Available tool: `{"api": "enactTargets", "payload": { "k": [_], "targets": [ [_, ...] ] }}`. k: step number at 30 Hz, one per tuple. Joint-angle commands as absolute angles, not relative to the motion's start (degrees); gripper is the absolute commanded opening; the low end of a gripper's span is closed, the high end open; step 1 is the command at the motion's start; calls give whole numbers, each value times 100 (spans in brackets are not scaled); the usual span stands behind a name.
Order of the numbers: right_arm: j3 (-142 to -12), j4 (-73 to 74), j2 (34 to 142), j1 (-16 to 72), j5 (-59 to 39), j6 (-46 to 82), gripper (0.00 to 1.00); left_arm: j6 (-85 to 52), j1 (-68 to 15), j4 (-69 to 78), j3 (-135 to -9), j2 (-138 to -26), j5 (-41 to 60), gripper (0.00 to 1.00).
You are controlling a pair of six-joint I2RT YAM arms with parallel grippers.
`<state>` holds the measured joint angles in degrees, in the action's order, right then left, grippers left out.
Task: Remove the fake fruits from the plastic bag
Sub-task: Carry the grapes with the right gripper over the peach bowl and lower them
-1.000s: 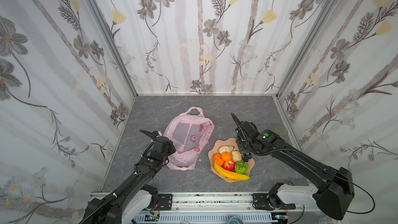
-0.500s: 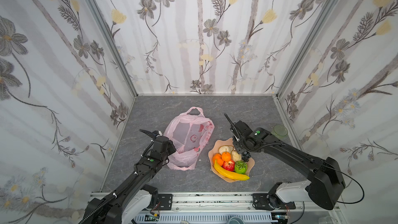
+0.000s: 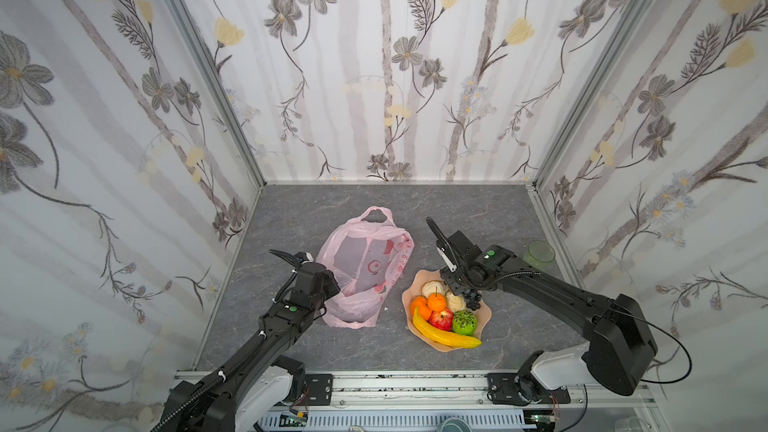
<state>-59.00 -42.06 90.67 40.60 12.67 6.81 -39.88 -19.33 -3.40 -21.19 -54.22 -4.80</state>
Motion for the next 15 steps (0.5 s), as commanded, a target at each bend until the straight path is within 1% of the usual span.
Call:
{"api": "enactTargets", "payload": {
  "k": [1, 10, 12, 15],
  "targets": [
    [-5898, -3934, 9094, 4072, 1208, 589, 56, -3999, -1929, -290, -2177, -5423, -492, 0],
    [-5898, -3909, 8918, 3944, 1274, 794, 71, -3992, -1925, -291, -2219, -5476, -461, 0],
    [-5889, -3901, 8857, 3867, 1212, 883, 72, -3982, -1926, -290, -2244, -5501, -442, 0],
    [-5837, -3824, 8789, 3764, 937, 955, 72, -3973, -1929, -296, -2289, -5577, -413, 0]
  ]
}}
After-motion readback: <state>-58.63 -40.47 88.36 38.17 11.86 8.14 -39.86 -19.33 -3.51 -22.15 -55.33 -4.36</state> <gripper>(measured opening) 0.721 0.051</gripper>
